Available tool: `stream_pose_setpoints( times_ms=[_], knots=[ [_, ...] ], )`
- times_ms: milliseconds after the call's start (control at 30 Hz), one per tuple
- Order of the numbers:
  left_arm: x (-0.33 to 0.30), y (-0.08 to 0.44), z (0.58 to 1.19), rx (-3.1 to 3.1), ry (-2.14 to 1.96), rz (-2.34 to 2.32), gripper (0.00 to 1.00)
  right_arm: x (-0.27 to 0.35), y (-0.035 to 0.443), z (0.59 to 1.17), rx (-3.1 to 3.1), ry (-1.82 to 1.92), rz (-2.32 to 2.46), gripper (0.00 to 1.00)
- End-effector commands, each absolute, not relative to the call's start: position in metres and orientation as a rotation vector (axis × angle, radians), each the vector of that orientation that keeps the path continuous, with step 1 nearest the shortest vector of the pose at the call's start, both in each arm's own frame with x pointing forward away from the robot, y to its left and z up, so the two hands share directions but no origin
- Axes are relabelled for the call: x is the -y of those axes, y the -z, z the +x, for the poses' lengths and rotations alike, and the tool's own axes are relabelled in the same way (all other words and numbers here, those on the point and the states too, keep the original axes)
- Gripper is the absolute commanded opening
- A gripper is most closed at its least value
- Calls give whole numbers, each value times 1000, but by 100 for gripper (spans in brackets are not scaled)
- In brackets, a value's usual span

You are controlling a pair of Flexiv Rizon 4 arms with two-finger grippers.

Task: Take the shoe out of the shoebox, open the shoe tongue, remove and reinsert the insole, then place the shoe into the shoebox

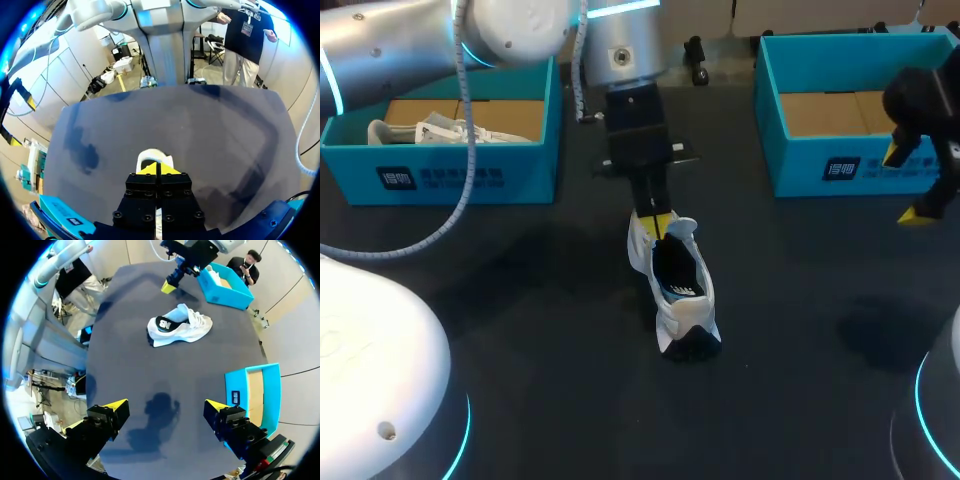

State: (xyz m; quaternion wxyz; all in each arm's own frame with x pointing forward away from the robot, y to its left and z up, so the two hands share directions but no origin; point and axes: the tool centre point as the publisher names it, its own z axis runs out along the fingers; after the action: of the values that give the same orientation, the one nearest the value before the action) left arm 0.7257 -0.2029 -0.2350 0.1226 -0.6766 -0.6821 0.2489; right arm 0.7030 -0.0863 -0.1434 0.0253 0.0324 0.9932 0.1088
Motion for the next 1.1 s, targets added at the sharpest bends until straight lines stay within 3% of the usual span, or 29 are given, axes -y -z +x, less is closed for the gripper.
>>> stream_pose_setpoints(
  times_ms=[33, 1100],
  knots=[
    [215, 250, 732, 2006, -672, -2004, 0, 86, 144, 704, -3073, -333, 101, 100],
    [236, 339, 739, 2126, -484, -2086, 0, 86, 144, 704, -3073, -333, 101, 100]
  ],
)
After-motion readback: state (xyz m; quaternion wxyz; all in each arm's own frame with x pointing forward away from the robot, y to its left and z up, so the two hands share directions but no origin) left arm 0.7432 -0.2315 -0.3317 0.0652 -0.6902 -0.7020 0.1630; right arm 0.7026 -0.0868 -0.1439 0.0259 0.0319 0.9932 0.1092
